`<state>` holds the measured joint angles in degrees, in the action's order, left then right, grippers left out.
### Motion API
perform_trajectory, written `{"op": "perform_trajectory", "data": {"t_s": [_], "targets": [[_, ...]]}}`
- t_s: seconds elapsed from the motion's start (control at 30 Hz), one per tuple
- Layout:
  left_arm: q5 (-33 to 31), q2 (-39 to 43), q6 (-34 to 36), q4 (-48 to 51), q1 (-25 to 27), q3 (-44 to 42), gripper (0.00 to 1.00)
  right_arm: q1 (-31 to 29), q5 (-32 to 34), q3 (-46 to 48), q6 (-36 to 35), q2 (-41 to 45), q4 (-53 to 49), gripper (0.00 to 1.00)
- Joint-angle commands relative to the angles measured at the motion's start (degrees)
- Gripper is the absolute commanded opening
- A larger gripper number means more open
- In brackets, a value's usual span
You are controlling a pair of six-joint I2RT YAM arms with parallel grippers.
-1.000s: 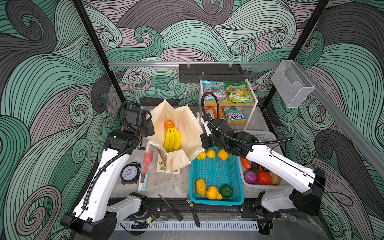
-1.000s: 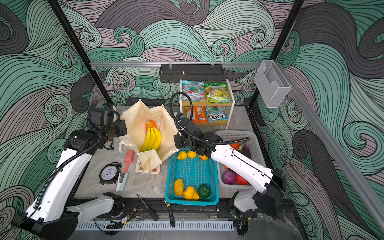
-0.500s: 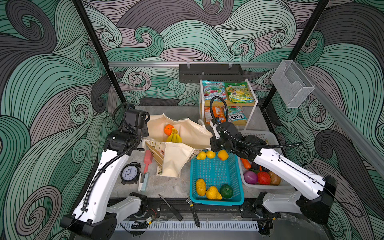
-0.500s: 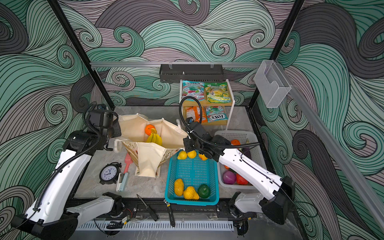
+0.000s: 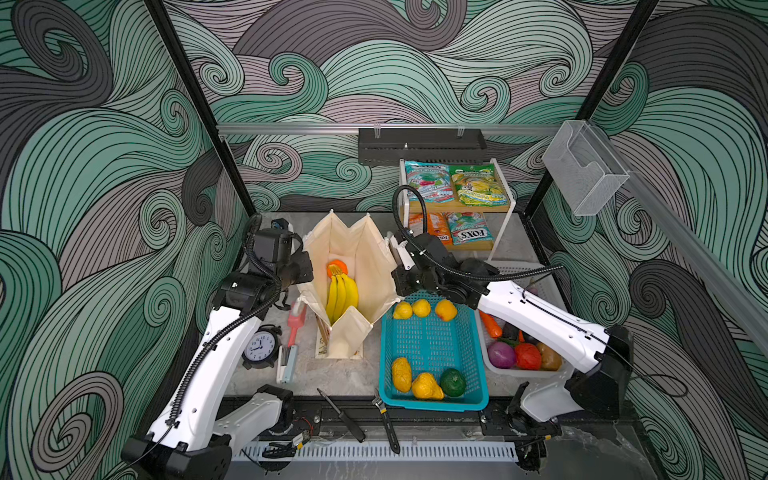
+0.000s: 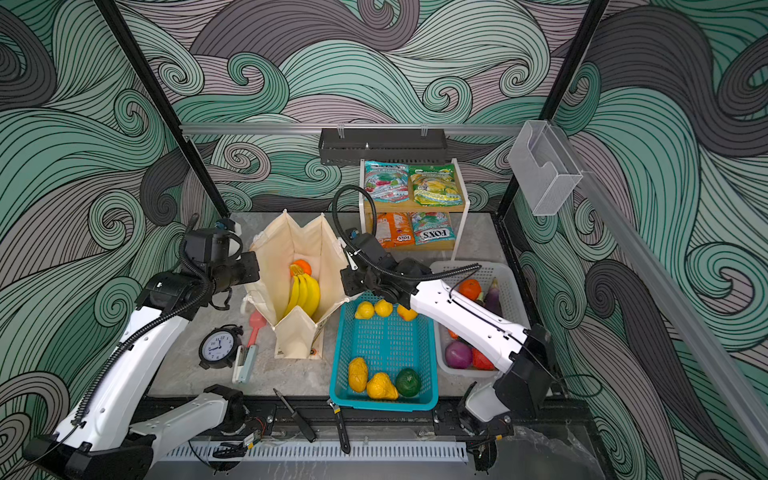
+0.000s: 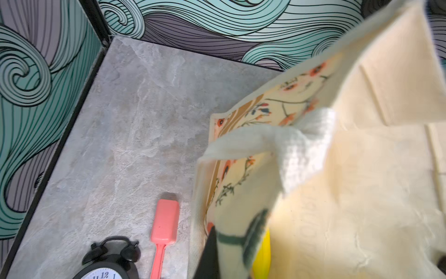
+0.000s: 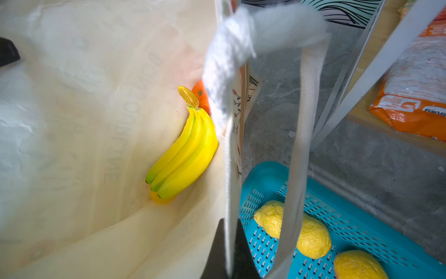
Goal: Place the food into the grocery bag and tie it
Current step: 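Raise the right gripper out of the bag and draw it back, then move the right gripper to the candy bags on the shelf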
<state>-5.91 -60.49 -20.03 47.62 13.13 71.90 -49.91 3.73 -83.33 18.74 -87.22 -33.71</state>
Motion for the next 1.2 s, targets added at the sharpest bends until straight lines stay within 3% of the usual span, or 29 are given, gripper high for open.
{"op": "perform_trajectory", "data": {"t_s": [0.0, 0.13, 0.27, 0.33, 0.47, 0.5, 0.63, 0.73, 0.8, 0.83, 0.93, 1.0, 1.1, 1.17], "targets": [[5.08, -1.37, 0.31, -2.14, -0.59, 0.24, 0.2, 0.25, 0.24, -3.87, -0.92, -1.92, 2.87, 0.0], [3.4, -3.31, 1.28, -0.2, -0.64, 0.15, 0.27, 0.51, -0.92, -6.45, -1.41, -5.31, 2.55, 0.0], [3.54, -3.1, 2.07, 1.08, -0.61, 0.67, 0.26, 1.02, -0.72, -9.17, -2.39, -7.66, 1.35, 0.0], [4.33, -3.3, 2.43, 0.94, -0.63, 0.6, 0.19, 1.3, -0.56, -10.65, -3.21, -8.59, 0.64, 0.02], [3.92, -4.19, 2.77, 1.52, -0.6, -0.04, 0.02, 1.66, -0.83, -12.99, -4.54, -9.0, -0.56, 0.16], [3.74, -4.12, 2.74, 1.32, -0.64, -0.38, 0.01, 1.66, -0.95, -13.15, -4.8, -8.65, -0.51, 0.21], [2.8, -3.09, 1.92, 0.44, -0.6, -1.79, 0.0, 1.67, -1.82, -14.09, -5.65, -6.1, -1.08, 0.61], [2.06, -1.38, 1.75, -0.74, -0.61, -2.99, 0.0, 1.66, -1.68, -15.37, -4.97, -2.96, -2.04, 0.8], [1.96, -0.57, 1.75, -1.33, -0.57, -3.42, 0.0, 1.75, -1.77, -15.68, -4.53, -0.11, -2.03, 0.98], [2.1, -0.34, 1.75, -1.59, -0.64, -3.62, 0.05, 1.79, -1.92, -15.9, -4.42, 1.24, -1.98, 1.0], [1.94, -0.94, 1.62, -1.71, -0.65, -2.74, 0.43, 2.09, -3.12, -16.16, -4.13, 5.0, -1.97, 1.0], [1.47, -2.58, 1.31, 0.27, -0.73, -0.13, 0.59, 2.65, -2.78, -15.99, -3.4, 7.33, -2.0, 1.0], [-1.22, -6.35, 1.45, 3.79, -0.73, 4.44, 0.75, 4.07, 0.22, -15.1, -2.34, 10.82, -1.97, 1.0], [-1.17, -8.78, 1.48, 4.75, -0.73, 6.13, 0.77, 5.88, 2.29, -14.18, -1.78, 12.86, -2.12, 1.0]]}}
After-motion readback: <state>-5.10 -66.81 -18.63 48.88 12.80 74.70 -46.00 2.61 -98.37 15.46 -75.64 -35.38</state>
